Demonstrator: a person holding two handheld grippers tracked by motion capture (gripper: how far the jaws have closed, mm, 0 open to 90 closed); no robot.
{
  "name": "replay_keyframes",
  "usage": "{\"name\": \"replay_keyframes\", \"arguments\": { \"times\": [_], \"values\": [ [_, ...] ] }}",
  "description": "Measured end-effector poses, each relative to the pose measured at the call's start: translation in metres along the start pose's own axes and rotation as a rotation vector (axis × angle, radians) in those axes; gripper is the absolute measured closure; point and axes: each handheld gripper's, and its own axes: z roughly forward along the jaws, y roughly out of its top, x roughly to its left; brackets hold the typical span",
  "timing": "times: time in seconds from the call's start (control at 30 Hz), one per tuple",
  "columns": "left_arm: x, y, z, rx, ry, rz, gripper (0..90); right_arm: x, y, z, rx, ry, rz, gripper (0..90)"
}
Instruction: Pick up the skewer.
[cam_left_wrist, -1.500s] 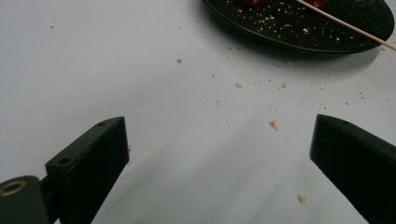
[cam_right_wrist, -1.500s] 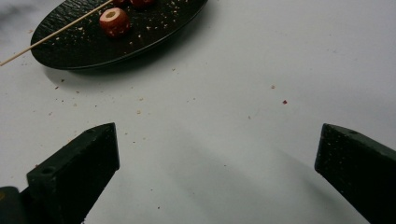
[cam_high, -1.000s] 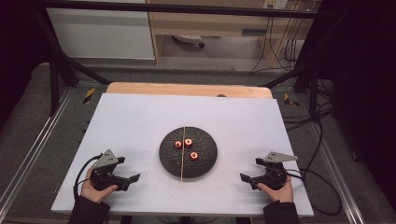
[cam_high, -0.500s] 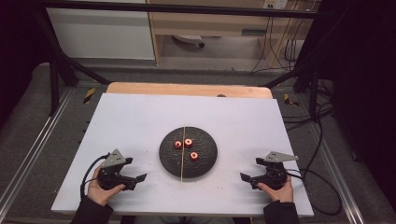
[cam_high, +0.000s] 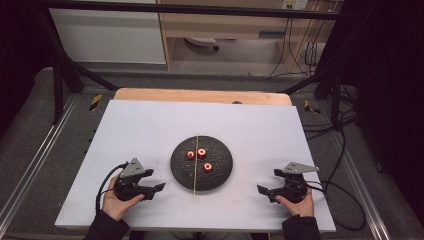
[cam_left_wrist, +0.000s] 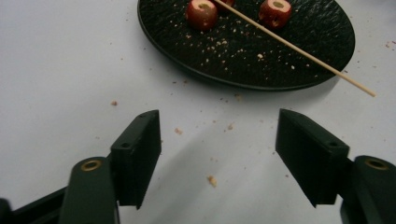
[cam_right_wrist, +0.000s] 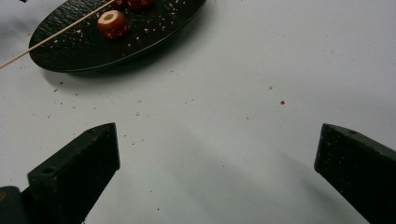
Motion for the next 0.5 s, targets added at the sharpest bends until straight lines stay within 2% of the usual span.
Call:
{"name": "replay_keyframes", "arguments": {
  "times": [0.27, 0.43, 0.5],
  "values": [
    [-0.010, 0.013, 0.006, -0.003, -0.016, 0.006, 48.5, 0.000, 0.000, -0.001, -0.002, -0.005, 0.001, 1.0],
    [-0.021, 0.024, 0.011, -0.012, -0.033, 0.026, 60.3, 0.000, 0.000, 0.000, 0.000, -0.007, 0.002, 1.0],
    [-0.023, 0.026, 0.012, -0.013, -0.037, 0.030, 62.0, 0.000, 0.000, 0.000, -0.001, -0.006, 0.002, 1.0]
  ]
}}
